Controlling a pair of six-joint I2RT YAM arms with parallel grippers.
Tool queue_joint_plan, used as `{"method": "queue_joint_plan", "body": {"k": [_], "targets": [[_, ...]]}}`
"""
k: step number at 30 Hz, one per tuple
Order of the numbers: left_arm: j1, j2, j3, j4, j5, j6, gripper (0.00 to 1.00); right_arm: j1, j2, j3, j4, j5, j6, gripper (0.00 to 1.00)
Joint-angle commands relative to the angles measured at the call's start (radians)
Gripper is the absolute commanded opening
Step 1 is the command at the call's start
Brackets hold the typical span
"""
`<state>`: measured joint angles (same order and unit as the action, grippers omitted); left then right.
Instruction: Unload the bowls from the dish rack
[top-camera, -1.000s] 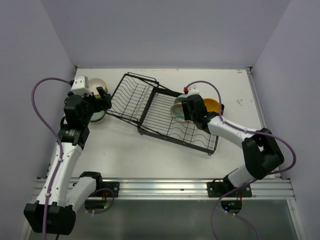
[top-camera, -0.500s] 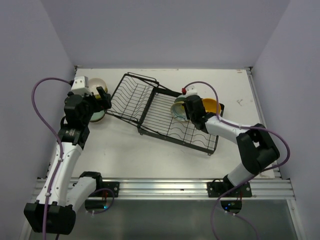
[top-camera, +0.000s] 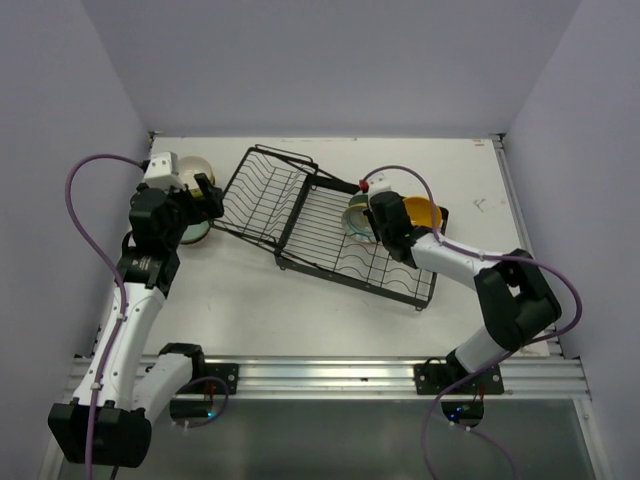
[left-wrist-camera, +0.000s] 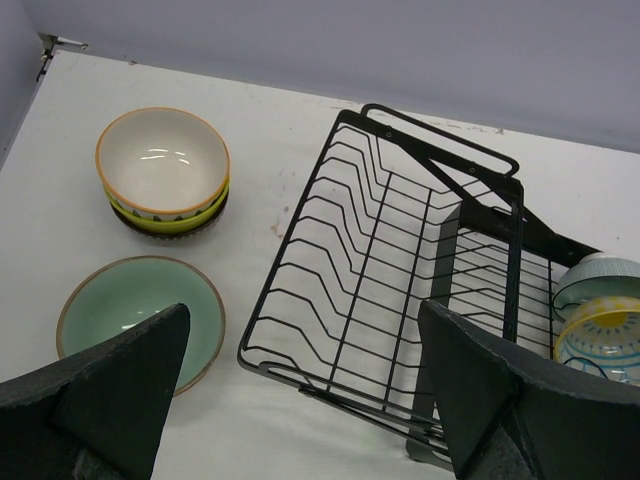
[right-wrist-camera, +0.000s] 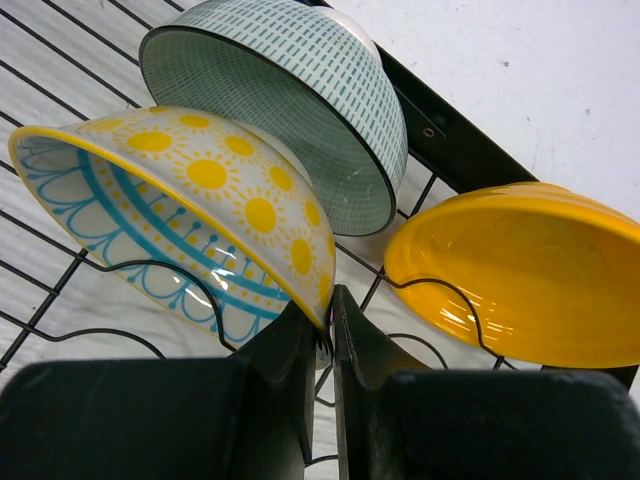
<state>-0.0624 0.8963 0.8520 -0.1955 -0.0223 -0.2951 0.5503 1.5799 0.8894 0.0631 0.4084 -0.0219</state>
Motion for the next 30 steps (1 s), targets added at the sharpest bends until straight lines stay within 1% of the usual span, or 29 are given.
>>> {"method": "queue_joint_plan", "body": {"k": [1, 7, 11, 14, 23, 28, 30], "targets": [[-0.007, 0.0, -0.007, 0.05, 0.016, 0.002, 1.0, 0.02, -0.089, 0.014, 0.081, 0.036, -0.039, 0.0], [-0.007, 0.0, -0.007, 0.05, 0.018, 0.001, 1.0, 0.057, -0.118, -0.01, 0.142, 0.104, -0.116, 0.0], [-0.005, 0.0, -0.008, 0.051, 0.016, 0.002, 1.0, 0.088, -0.116, -0.01, 0.184, 0.185, -0.174, 0.0], [-0.007, -0.003, -0.01, 0.051, 0.016, 0.005, 1.0, 0.103, -0.129, -0.007, 0.204, 0.205, -0.216, 0.0], [-0.007, -0.004, -0.011, 0.056, 0.045, 0.005, 1.0, 0.112, -0.158, -0.018, 0.253, 0.23, -0.265, 0.0], [-0.007, -0.004, -0.013, 0.059, 0.054, 0.004, 1.0, 0.115, -0.193, -0.02, 0.236, 0.187, -0.248, 0.0], [-0.007, -0.003, -0.016, 0.064, 0.067, 0.004, 1.0, 0.115, -0.212, -0.015, 0.204, 0.159, -0.236, 0.0]]}}
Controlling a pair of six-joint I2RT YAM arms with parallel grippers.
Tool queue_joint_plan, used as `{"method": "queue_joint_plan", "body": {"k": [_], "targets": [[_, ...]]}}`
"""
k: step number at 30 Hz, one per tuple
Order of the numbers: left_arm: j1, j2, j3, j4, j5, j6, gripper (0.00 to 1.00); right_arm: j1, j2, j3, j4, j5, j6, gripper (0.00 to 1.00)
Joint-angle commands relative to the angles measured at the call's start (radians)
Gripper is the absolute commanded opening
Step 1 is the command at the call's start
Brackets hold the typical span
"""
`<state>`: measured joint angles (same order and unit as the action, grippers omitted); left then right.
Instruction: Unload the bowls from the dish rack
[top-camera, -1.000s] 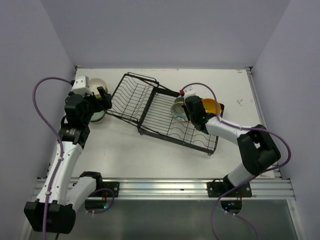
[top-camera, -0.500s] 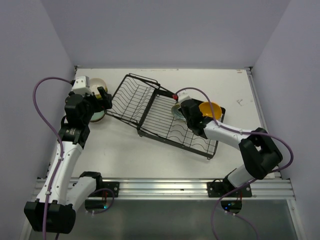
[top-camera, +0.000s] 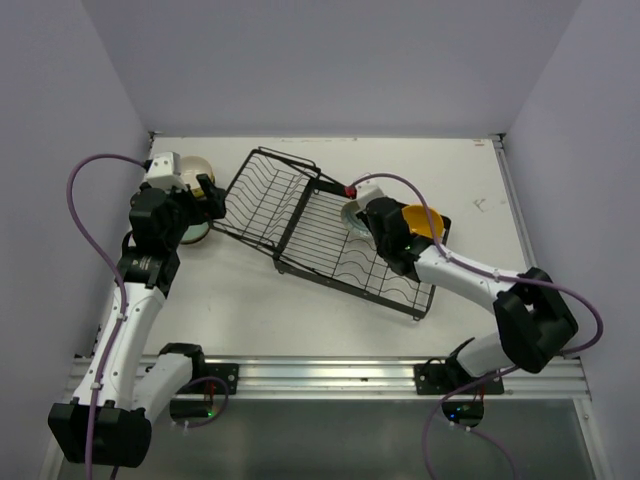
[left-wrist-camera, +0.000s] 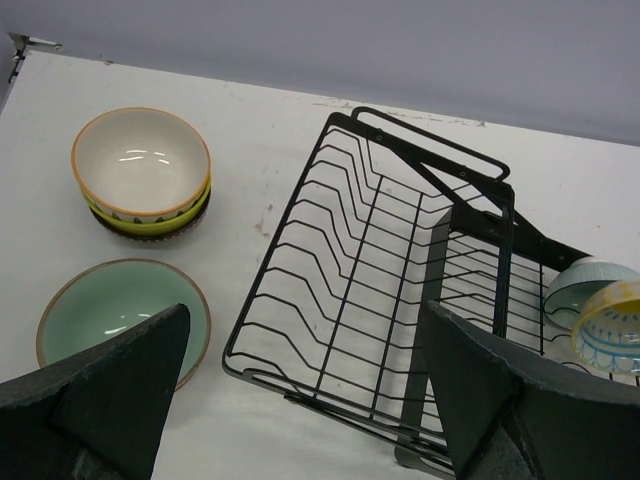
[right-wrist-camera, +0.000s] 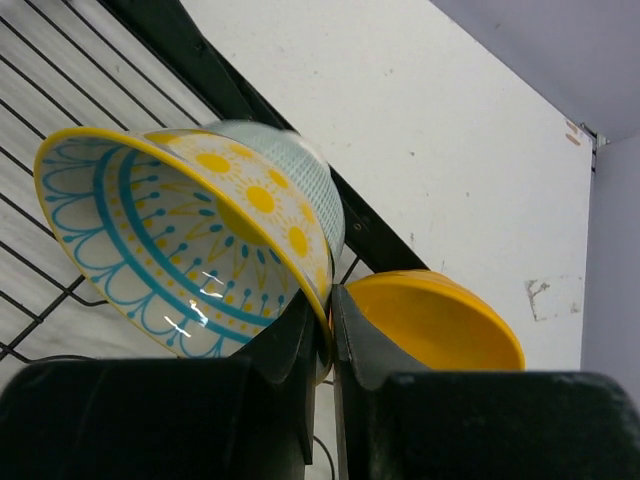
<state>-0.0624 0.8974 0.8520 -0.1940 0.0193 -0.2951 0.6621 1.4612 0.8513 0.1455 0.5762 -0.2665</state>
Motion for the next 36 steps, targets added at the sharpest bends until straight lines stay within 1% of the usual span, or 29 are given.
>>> {"method": "queue_joint_plan", "body": {"k": [1, 4, 7, 10, 11, 14, 17, 18, 20, 25, 29, 34, 36], "targets": [[-0.007, -0.003, -0.014, 0.064, 0.03, 0.005, 1.0, 0.004, -0.097, 0.023, 0.109, -0.033, 0.01, 0.0], [-0.007, -0.002, -0.016, 0.067, 0.041, 0.005, 1.0, 0.004, -0.11, 0.028, 0.059, -0.053, 0.024, 0.0], [-0.007, 0.003, -0.018, 0.071, 0.051, 0.005, 1.0, 0.004, -0.133, 0.037, -0.016, -0.087, 0.071, 0.0], [-0.007, 0.006, -0.018, 0.076, 0.067, 0.004, 1.0, 0.004, -0.176, 0.04, -0.073, -0.151, 0.116, 0.0], [-0.007, 0.005, -0.019, 0.076, 0.077, 0.004, 1.0, 0.004, -0.186, 0.058, -0.119, -0.177, 0.143, 0.0], [-0.007, 0.003, -0.033, 0.114, 0.178, 0.01, 1.0, 0.004, -0.213, 0.124, -0.222, -0.287, 0.214, 0.0], [-0.007, 0.001, -0.05, 0.177, 0.351, 0.01, 1.0, 0.004, -0.211, 0.205, -0.299, -0.398, 0.272, 0.0], [-0.011, 0.006, -0.051, 0.212, 0.376, 0.008, 1.0, 0.005, -0.205, 0.225, -0.326, -0.459, 0.3, 0.0], [-0.02, 0.009, -0.054, 0.226, 0.416, 0.01, 1.0, 0.011, -0.2, 0.27, -0.345, -0.492, 0.338, 0.0], [-0.103, 0.031, -0.038, 0.205, 0.427, 0.065, 1.0, 0.031, -0.182, 0.324, -0.391, -0.529, 0.378, 0.0], [-0.171, 0.058, -0.011, 0.131, 0.406, 0.116, 1.0, 0.06, -0.154, 0.362, -0.431, -0.523, 0.394, 0.0], [-0.267, 0.077, 0.007, 0.091, 0.363, 0.163, 1.0, 0.09, -0.11, 0.379, -0.465, -0.507, 0.414, 0.0], [-0.289, 0.067, 0.004, 0.087, 0.349, 0.172, 1.0, 0.099, -0.102, 0.382, -0.468, -0.5, 0.421, 0.0]]}}
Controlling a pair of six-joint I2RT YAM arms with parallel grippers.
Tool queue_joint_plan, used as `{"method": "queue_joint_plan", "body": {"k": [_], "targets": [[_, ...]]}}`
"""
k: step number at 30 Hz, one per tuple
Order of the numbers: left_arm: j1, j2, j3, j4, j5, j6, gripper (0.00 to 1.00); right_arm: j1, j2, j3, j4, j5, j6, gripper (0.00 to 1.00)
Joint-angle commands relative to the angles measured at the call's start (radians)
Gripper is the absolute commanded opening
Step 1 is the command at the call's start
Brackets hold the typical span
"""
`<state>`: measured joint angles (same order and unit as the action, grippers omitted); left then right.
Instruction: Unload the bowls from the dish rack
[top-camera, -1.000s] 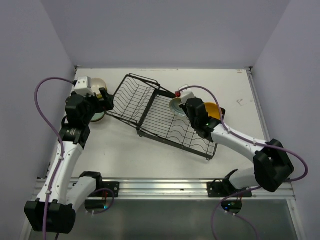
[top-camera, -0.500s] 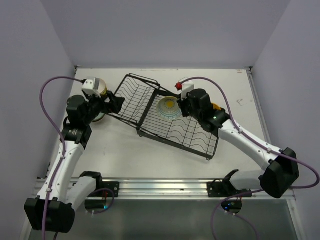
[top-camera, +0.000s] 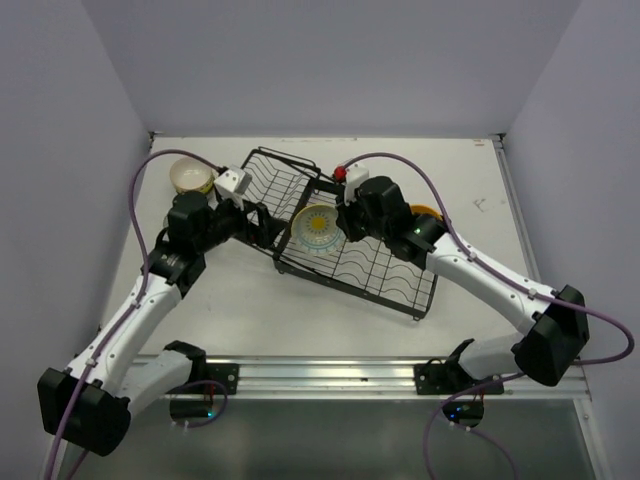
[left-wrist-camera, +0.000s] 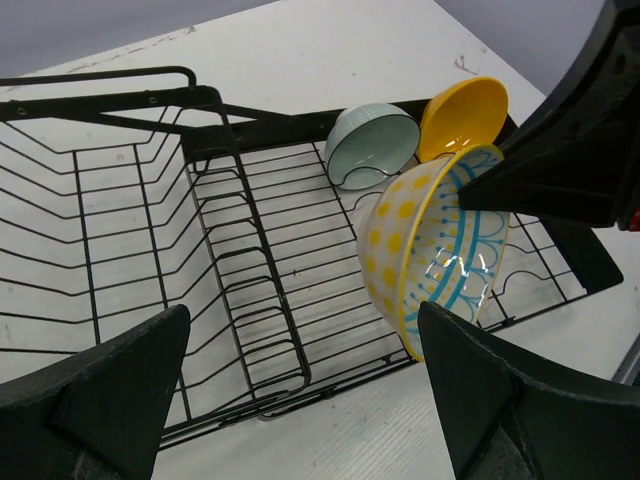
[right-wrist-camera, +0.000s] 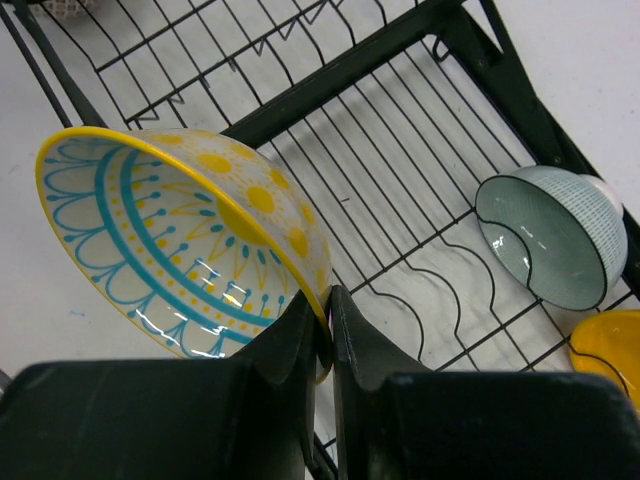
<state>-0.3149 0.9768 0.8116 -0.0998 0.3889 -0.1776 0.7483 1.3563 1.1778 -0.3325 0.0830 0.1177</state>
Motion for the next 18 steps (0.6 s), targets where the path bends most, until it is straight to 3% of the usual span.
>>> {"method": "queue_joint_plan", "body": {"k": [1, 7, 14, 15, 18], "targets": [[-0.053, -0.013, 0.043, -0.002, -0.018, 0.055, 0.99, 0.019, 0.01, 0.059, 0.007, -0.003, 0.039, 0.0], [-0.093, 0.036, 0.06, -0.024, -0.031, 0.064, 0.93, 0.046, 0.018, 0.08, 0.013, -0.015, 0.049, 0.0], [-0.154, 0.126, 0.109, -0.118, -0.174, 0.086, 0.79, 0.062, 0.0, 0.071, 0.046, -0.038, 0.086, 0.0], [-0.159, 0.132, 0.11, -0.118, -0.174, 0.086, 0.76, 0.065, 0.0, 0.068, 0.046, -0.046, 0.091, 0.0], [-0.162, 0.144, 0.118, -0.13, -0.202, 0.089, 0.55, 0.074, 0.004, 0.066, 0.047, -0.046, 0.099, 0.0]]}}
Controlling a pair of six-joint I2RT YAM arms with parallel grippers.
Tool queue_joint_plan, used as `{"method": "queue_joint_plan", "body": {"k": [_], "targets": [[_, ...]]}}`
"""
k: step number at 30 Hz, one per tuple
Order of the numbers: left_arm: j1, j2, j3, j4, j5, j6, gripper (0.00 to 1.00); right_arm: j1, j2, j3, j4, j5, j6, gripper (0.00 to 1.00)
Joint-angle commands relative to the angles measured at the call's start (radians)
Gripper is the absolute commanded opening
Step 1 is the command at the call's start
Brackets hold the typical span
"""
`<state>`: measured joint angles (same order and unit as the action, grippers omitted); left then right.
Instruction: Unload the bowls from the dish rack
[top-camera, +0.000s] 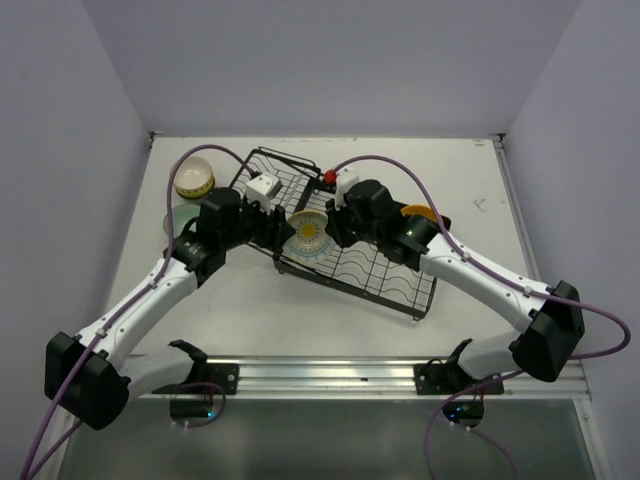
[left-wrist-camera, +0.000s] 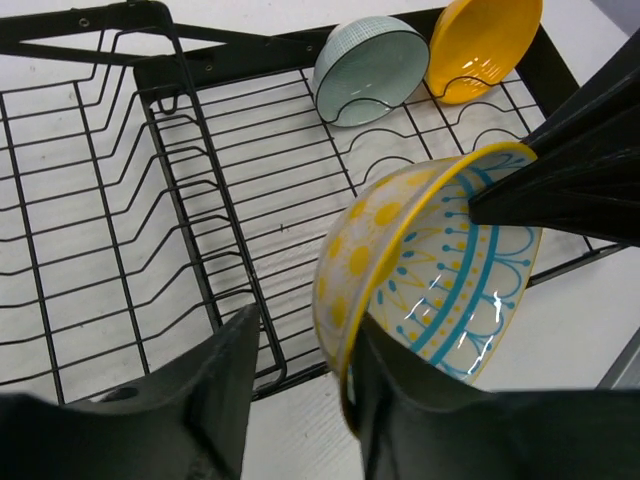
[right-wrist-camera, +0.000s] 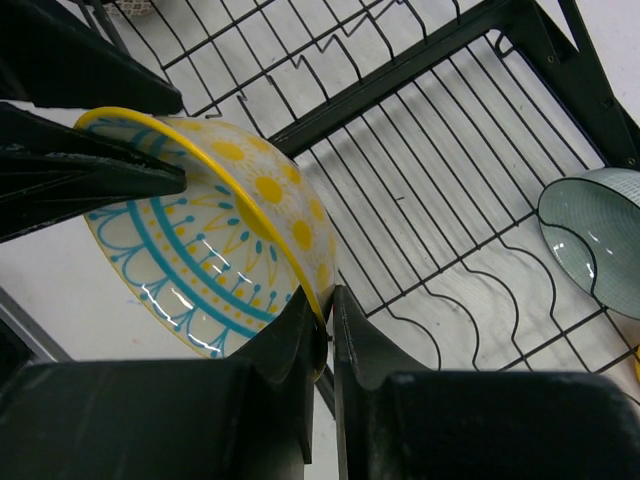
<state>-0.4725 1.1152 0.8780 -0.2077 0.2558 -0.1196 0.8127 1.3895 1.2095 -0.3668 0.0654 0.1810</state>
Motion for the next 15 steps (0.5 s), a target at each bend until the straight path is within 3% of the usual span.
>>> {"method": "queue_joint_plan", "body": {"k": [1, 2, 3, 5, 6, 10, 15], "targets": [[-0.005, 0.009, 0.059, -0.033, -0.081, 0.031, 0.4, 0.017, -0.029, 0.03, 0.081, -0.024, 0.037, 0.0], [-0.006, 0.012, 0.062, -0.036, -0.087, 0.028, 0.31, 0.02, -0.029, 0.028, 0.081, -0.024, 0.037, 0.0], [-0.005, 0.021, 0.064, -0.038, -0.089, 0.026, 0.16, 0.022, -0.029, 0.027, 0.08, -0.024, 0.038, 0.0], [-0.006, 0.032, 0.07, -0.047, -0.101, 0.02, 0.03, 0.029, -0.029, 0.022, 0.081, -0.03, 0.04, 0.0], [-0.008, 0.037, 0.072, -0.048, -0.104, 0.015, 0.0, 0.028, -0.029, 0.022, 0.081, -0.032, 0.041, 0.1], [-0.006, 0.037, 0.073, -0.05, -0.148, -0.006, 0.0, 0.031, -0.046, 0.002, 0.097, -0.041, 0.048, 0.44], [0.003, 0.006, 0.072, -0.058, -0.312, -0.044, 0.0, 0.031, -0.083, 0.004, 0.066, 0.013, 0.037, 0.66]]}}
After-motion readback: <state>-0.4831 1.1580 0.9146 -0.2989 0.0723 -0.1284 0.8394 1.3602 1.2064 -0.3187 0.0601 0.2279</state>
